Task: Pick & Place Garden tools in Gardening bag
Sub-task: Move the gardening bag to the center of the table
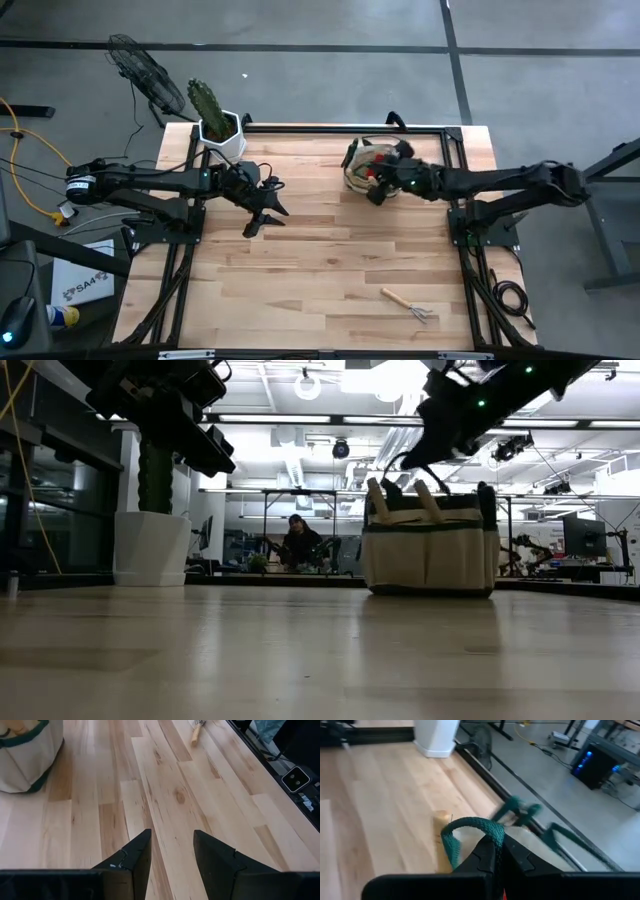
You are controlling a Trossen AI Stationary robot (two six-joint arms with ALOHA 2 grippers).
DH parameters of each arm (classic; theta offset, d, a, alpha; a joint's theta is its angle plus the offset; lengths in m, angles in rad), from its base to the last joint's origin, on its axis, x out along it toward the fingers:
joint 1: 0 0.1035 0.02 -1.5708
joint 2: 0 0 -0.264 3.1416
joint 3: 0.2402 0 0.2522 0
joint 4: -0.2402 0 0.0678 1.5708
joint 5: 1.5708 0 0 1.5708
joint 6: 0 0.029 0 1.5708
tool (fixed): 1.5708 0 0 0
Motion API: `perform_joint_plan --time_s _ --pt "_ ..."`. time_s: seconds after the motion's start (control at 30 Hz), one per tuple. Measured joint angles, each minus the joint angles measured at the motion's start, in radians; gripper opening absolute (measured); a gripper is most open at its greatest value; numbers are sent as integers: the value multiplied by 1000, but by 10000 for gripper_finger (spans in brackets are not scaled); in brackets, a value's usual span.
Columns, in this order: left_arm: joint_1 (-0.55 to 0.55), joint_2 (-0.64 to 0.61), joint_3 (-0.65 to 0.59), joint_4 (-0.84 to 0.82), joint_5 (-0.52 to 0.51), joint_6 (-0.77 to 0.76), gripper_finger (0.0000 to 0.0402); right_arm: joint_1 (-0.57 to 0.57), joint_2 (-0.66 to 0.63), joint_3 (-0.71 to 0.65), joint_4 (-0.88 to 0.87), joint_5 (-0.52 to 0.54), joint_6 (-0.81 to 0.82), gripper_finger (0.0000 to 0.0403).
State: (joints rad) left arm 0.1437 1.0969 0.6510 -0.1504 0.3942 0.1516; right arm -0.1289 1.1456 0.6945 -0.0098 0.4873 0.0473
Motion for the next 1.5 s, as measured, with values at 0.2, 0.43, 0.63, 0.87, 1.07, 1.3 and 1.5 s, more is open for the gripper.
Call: perform_joint_plan --time_s 0.2,0.43,0.63,0.87,1.07,1.3,1.5 --pt "0 0 0 -1 0 0 143 66 115 0 218 1 0 4" --pt "0 0 0 -1 -1 0 143 109 189 0 438 7 -24 4" --pt "0 0 0 -1 -1 -1 143 110 251 0 587 5 -25 4" --pt "0 0 0 47 -4 -2 143 110 355 65 621 -38 -26 4" --pt "0 0 0 109 -4 -2 143 118 444 142 629 -60 -27 4" --pt "0 0 0 190 -53 -4 143 116 512 221 628 -79 -53 4" --pt "0 0 0 210 -93 -4 143 101 546 280 634 -77 -75 4"
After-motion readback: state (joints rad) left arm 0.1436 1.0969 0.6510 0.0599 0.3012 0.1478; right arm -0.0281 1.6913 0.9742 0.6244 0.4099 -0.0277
